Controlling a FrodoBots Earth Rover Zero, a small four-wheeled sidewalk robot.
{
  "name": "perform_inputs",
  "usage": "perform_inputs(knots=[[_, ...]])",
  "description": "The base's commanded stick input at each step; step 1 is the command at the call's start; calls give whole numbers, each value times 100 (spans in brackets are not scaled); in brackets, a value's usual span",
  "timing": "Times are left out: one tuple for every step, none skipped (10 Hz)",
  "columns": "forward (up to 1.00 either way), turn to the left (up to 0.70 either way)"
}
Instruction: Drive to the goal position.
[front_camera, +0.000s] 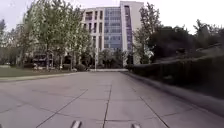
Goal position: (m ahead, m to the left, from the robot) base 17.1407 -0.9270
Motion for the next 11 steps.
perform_inputs(knots=[[70,0],[70,0],[70,1],[70,0],[70,0],[70,0],[70,0],[70,0],[70,0],[70,0],[70,0]])
